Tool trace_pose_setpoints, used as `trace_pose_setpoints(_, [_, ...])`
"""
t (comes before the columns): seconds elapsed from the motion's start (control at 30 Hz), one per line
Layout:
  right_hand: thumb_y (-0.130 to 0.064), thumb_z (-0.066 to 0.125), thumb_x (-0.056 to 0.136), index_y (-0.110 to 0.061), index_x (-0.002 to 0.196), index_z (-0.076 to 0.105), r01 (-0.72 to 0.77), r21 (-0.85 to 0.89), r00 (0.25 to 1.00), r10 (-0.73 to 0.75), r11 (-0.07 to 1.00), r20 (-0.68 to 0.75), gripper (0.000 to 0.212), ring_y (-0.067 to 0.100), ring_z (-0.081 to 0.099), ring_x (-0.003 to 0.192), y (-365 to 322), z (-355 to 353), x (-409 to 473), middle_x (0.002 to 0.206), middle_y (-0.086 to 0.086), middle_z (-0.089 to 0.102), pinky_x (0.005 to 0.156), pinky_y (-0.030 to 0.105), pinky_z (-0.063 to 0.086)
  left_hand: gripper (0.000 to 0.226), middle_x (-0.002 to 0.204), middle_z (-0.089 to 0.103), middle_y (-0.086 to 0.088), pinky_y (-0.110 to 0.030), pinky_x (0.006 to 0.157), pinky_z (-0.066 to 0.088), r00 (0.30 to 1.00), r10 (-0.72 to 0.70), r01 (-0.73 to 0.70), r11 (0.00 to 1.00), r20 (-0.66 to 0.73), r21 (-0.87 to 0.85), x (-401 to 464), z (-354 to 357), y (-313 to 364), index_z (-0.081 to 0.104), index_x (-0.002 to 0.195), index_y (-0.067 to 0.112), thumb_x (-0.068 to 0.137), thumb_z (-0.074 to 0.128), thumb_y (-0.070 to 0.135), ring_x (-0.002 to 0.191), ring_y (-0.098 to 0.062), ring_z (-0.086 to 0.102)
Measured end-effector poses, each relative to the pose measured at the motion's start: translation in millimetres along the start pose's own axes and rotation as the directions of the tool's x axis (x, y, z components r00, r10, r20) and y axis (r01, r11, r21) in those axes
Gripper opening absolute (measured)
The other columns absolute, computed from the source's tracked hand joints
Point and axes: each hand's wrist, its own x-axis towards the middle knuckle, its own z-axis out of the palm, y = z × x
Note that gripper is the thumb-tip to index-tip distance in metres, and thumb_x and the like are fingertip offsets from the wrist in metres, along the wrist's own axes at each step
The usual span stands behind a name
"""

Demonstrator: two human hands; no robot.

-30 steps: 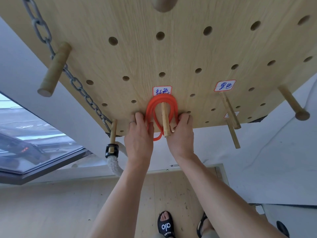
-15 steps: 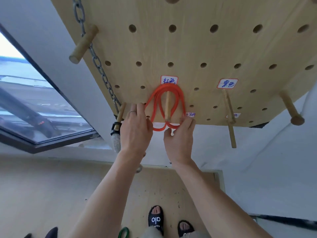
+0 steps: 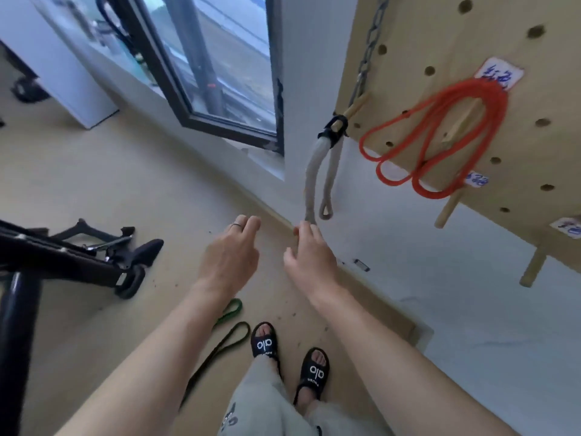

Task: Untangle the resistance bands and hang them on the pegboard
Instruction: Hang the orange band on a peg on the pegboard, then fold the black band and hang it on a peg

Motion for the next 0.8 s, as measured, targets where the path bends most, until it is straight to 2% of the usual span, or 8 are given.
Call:
trace_pose_setpoints(0.07, [-0.018,0.059,0.098,-0.015,0.129,0.049,0.067,-0.036,0.992,-0.063,0.997,0.106,0.032,0.017,0.058,0.098,-13,26,-2,0.124,0.003,0.054,0.079,0.027,0.048,0.033,0.109,0.061,-0.016,-0.046,0.056,0.052,0.987,-0.149,0.151,0.988,0.061,-0.024,-25,7,-40,0.050,0.118,0.012,0.087,0.057,0.004,0.073,-0.041,0.063])
trace_pose_setpoints(0.17, [-0.022,0.057,0.100,-0.017,0.129,0.048,0.161,-0.109,0.955,-0.127,0.981,0.269,0.031,0.022,0.060,0.104,-32,69,0,0.123,0.004,0.054,0.084,0.034,0.051,0.034,0.107,0.061,-0.017,-0.047,0.062,0.052,0.955,-0.282,0.288,0.955,0.089,-0.071,-63,19,-96,0.053,0.118,0.011,0.085,0.058,0.007,0.079,-0.042,0.063])
trace_pose_setpoints(0.23, [-0.024,0.055,0.100,-0.017,0.130,0.048,0.219,-0.145,0.915,-0.152,0.965,0.373,0.032,0.024,0.059,0.106,-44,103,1,0.126,0.004,0.054,0.085,0.037,0.051,0.033,0.111,0.059,-0.015,-0.046,0.066,0.051,0.931,-0.349,0.357,0.931,0.103,-0.077,-88,31,-129,0.054,0.119,0.011,0.087,0.058,0.007,0.085,-0.040,0.063])
trace_pose_setpoints(0.33, [-0.023,0.053,0.099,-0.015,0.128,0.050,0.309,-0.210,0.846,-0.168,0.927,0.506,0.031,0.029,0.058,0.110,-54,163,4,0.127,0.008,0.054,0.084,0.038,0.050,0.027,0.111,0.056,-0.012,-0.038,0.065,0.039,0.878,-0.448,0.465,0.882,0.168,-0.076,-122,63,-178,0.053,0.116,0.011,0.090,0.057,0.008,0.085,-0.038,0.061])
trace_pose_setpoints(0.4, [-0.020,0.052,0.097,-0.013,0.129,0.050,0.371,-0.242,0.793,-0.170,0.897,0.585,0.033,0.032,0.057,0.113,-55,210,7,0.128,0.009,0.054,0.085,0.039,0.050,0.026,0.110,0.055,-0.012,-0.037,0.064,0.037,0.840,-0.497,0.520,0.853,0.219,-0.057,-142,93,-210,0.052,0.115,0.011,0.090,0.057,0.011,0.085,-0.040,0.062])
trace_pose_setpoints(0.57, [-0.020,0.053,0.094,-0.011,0.126,0.051,0.495,-0.271,0.672,-0.166,0.826,0.721,0.033,0.035,0.056,0.114,-26,353,15,0.125,0.011,0.055,0.084,0.039,0.048,0.041,0.124,0.056,-0.014,-0.042,0.077,0.048,0.741,-0.571,0.610,0.793,0.354,0.003,-187,205,-275,0.053,0.127,0.010,0.087,0.061,0.011,0.104,-0.039,0.063])
trace_pose_setpoints(0.67, [-0.022,0.056,0.094,-0.011,0.130,0.052,0.577,-0.257,0.583,-0.170,0.775,0.795,0.038,0.036,0.055,0.113,18,453,19,0.123,0.011,0.056,0.086,0.040,0.047,0.052,0.130,0.055,-0.010,-0.043,0.088,0.050,0.682,-0.588,0.632,0.773,0.434,0.054,-206,300,-306,0.049,0.138,0.015,0.088,0.063,0.022,0.115,-0.034,0.060])
trace_pose_setpoints(0.8, [-0.031,0.061,0.091,-0.015,0.139,0.045,0.709,-0.225,0.461,-0.198,0.668,0.865,0.053,0.033,0.051,0.119,95,590,25,0.131,0.008,0.054,0.092,0.041,0.041,0.060,0.133,0.055,-0.004,-0.040,0.096,0.047,0.581,-0.646,0.681,0.719,0.495,0.139,-223,444,-341,0.046,0.139,0.019,0.085,0.069,0.036,0.121,-0.027,0.057])
